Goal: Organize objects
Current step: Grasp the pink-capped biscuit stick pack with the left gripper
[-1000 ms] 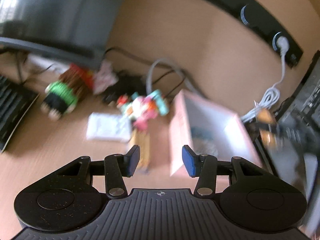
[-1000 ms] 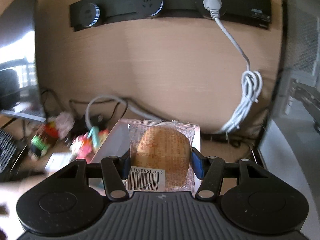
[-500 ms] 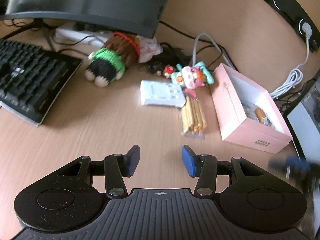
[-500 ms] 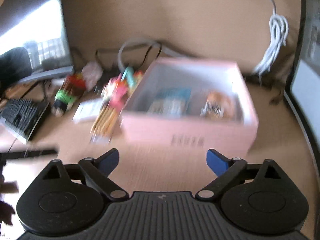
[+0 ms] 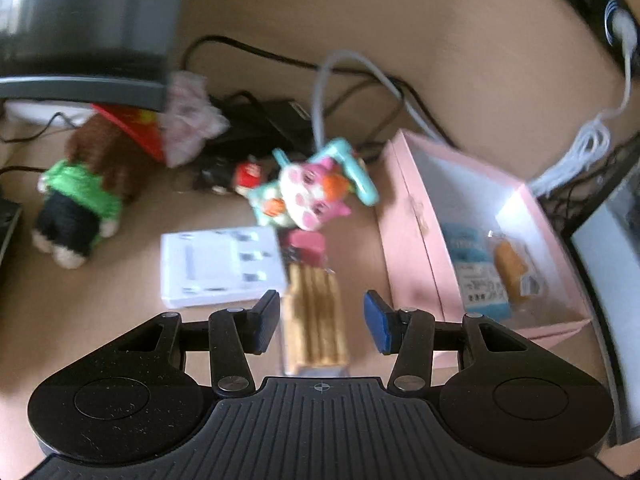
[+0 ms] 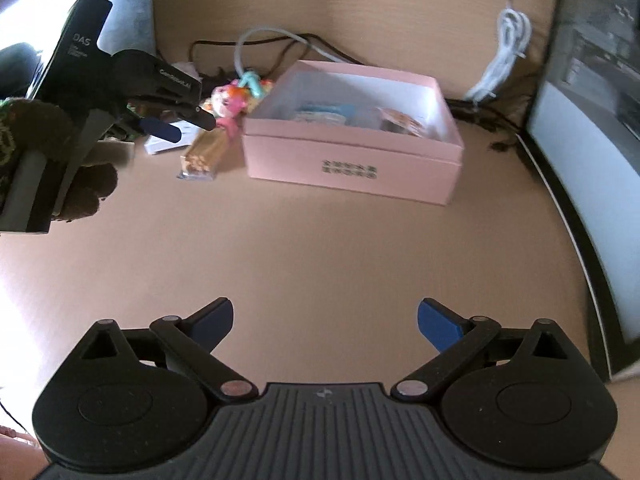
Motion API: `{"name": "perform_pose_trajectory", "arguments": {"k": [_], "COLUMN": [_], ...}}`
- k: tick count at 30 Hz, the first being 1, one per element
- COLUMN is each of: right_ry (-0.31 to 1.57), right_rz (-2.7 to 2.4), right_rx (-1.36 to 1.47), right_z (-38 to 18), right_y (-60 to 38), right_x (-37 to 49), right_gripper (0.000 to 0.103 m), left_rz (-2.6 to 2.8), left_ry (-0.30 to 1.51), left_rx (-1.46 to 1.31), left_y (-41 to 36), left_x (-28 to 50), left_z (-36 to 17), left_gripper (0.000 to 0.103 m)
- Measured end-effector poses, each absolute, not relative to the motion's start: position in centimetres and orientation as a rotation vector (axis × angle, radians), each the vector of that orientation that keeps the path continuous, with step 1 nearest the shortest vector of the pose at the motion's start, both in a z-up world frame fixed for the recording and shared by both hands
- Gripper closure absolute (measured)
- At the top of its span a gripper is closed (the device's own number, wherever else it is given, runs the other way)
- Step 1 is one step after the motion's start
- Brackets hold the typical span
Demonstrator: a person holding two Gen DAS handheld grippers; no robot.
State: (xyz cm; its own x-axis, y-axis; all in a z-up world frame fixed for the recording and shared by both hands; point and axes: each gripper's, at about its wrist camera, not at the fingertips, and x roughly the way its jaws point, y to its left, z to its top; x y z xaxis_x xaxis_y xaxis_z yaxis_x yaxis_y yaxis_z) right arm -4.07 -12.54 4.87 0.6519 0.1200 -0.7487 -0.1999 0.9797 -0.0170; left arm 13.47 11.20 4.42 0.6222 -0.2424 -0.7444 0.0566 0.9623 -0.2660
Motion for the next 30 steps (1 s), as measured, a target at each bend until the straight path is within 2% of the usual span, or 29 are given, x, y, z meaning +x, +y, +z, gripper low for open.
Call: {"name": "perform_pose_trajectory", "arguments": {"k": [4, 5, 9, 17, 22, 30], "right_ry": [0.843, 0.840, 0.829, 0.829, 0.760, 0.661], "right_rz": [0.153, 0.151, 0.158, 0.266, 0.337, 0.475], "right_rx": [-0.106, -0.109, -0.109, -0.130, -0.155, -0.176], "right_z": [4.9, 4.9, 4.6, 4.7, 5.6, 6.7], "right_y": [-13.0, -13.0, -12.7, -10.3, -7.2, 1.6], "right_x": [-4.5, -4.6, -4.9, -2.0, 0.6, 6.4], "right_gripper": [0.004, 0.002, 0.000, 0.000, 0.000, 0.000], "left_rz": [-0.126, -0.112, -0.095, -0.171, -0.096, 0.093], "left_ry": [0.931, 0.918, 0.915, 0.933, 0.932, 0.918], "left_rx": [-0.124, -0.102, -0.072, -0.131, -0.178, -0.269], "left_y": [8.8, 8.6, 8.9, 12.9, 17.4, 24.8], "left_x": [14.4, 14.3, 13.3, 6.2, 0.9, -3.4], "left_z": [3.0, 3.0, 3.1, 3.6, 3.7, 4.1], "left_gripper": [0.053, 0.062, 0.066, 0.068, 0.068, 0.068]}}
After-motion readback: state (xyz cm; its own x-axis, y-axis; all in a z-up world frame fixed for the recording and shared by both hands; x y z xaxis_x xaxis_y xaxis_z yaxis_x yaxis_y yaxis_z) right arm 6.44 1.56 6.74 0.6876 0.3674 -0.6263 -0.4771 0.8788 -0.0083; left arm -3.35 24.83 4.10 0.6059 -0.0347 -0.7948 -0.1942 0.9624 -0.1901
